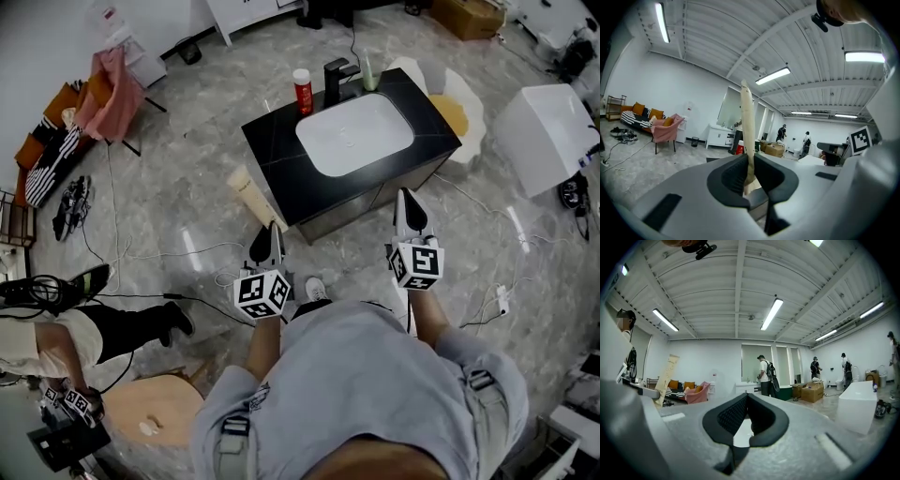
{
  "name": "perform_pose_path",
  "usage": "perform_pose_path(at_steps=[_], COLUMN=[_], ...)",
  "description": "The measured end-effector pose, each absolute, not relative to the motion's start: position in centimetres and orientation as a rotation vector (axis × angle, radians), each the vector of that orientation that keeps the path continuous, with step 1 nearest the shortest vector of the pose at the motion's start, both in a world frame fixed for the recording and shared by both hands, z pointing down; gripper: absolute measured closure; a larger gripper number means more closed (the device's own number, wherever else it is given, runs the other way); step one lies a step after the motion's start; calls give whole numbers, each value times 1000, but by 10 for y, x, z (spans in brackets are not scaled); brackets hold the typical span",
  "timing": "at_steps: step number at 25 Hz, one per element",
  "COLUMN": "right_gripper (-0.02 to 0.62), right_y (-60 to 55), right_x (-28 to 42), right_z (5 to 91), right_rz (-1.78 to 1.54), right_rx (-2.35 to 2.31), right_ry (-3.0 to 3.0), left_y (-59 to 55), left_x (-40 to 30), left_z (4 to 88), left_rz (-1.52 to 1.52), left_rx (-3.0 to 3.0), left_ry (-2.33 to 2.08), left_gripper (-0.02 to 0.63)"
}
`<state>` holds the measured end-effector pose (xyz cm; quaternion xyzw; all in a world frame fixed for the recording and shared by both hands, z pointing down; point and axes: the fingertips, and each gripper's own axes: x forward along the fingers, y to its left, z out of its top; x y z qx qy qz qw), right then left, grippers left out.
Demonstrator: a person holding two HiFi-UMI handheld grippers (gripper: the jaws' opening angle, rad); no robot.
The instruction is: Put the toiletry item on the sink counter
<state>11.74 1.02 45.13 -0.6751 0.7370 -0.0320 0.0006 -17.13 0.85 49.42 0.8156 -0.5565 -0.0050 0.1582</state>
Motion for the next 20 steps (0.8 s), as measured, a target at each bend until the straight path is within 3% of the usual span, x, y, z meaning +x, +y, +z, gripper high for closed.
perform_pose_path(at_steps=[10,20], right_gripper=[591,591], right_y=[-8,-21], right_x=[57,46], right_z=[457,442], right_rz=[-125,-50], right_rx=[-2179,-2211], right_ry=[2284,2215], left_y=[-30,-39], left_x=[-217,-233], left_z=[495,502], left_rz=[-24,-54], left_rx=[2349,2327], left_ry=[-1522,-1513], left_gripper=[569,569])
